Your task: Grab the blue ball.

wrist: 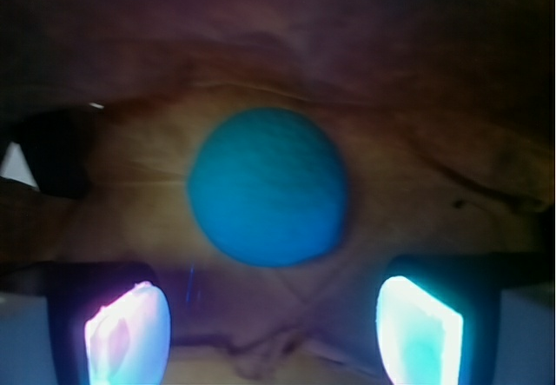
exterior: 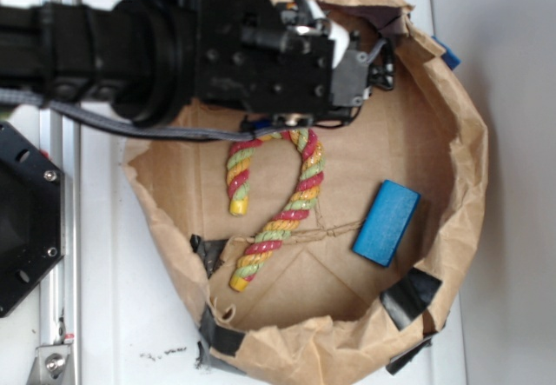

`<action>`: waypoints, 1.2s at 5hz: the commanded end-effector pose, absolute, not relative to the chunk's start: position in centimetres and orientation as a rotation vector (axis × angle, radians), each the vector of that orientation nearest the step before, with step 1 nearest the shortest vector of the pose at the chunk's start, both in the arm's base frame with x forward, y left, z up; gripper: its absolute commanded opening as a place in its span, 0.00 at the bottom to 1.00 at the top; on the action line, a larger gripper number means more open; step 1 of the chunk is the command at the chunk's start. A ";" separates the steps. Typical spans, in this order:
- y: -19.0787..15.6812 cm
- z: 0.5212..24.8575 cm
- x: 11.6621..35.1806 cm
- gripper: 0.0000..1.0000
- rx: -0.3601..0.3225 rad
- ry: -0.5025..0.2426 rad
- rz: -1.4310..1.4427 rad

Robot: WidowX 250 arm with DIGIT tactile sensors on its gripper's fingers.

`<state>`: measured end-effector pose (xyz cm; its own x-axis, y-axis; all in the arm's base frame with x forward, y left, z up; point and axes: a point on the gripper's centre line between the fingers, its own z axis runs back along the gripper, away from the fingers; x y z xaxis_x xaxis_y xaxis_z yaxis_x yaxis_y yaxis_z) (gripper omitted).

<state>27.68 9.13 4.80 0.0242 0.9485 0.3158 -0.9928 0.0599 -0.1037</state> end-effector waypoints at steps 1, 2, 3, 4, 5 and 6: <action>9.7 5.7 28.4 1.00 0.130 -0.374 1.508; 10.1 5.6 27.9 1.00 0.178 -0.373 1.538; 10.2 5.6 27.0 1.00 0.194 -0.407 1.541; 10.5 5.5 27.1 1.00 0.202 -0.420 1.566; 10.4 5.7 26.6 1.00 0.248 -0.408 1.564; 10.4 5.7 26.1 1.00 0.250 -0.403 1.570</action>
<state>26.72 10.38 3.94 -0.0057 0.9202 0.3913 -0.9994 0.0081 -0.0338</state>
